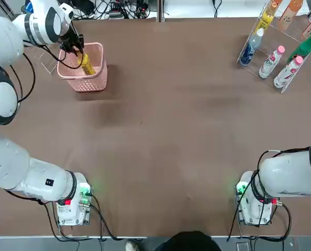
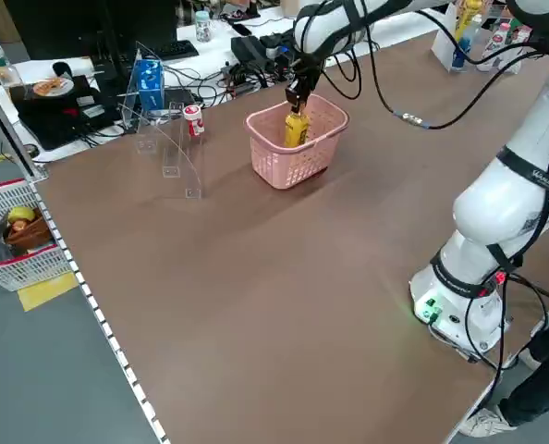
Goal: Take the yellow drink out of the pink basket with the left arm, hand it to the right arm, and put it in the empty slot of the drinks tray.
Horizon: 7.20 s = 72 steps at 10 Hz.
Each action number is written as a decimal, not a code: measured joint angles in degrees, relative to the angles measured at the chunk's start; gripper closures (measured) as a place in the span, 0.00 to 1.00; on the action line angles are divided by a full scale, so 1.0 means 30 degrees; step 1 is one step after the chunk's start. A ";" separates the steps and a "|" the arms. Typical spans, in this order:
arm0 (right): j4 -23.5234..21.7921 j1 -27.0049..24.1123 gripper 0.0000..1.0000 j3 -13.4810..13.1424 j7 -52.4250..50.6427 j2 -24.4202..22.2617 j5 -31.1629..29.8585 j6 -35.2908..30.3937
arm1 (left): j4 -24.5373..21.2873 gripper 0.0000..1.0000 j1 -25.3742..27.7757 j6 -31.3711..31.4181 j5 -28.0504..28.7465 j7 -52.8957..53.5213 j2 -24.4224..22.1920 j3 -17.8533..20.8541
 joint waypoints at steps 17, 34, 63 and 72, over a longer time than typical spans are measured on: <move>0.0001 0.0000 0.01 -0.0006 0.0000 0.0000 0.0000 0.0003 | 0.3569 0.66 -0.0025 -0.6052 0.0000 -0.1238 -0.1717 -0.0698; 0.0004 -0.0002 0.01 -0.0015 0.0000 0.0000 -0.0001 0.0006 | 1.3881 0.66 -0.1156 -1.3210 0.0628 -0.9175 0.1784 -0.5793; 0.0006 -0.0003 0.01 -0.0021 0.0000 0.0000 0.0000 0.0007 | 1.7947 0.66 -1.1036 -0.4981 0.2889 -1.7211 1.1236 -0.2355; 0.0006 0.0019 0.01 0.0029 0.0000 0.0000 0.0000 0.0390 | 1.8192 0.66 -1.1057 -0.3197 0.2894 -1.8171 1.2642 -0.2251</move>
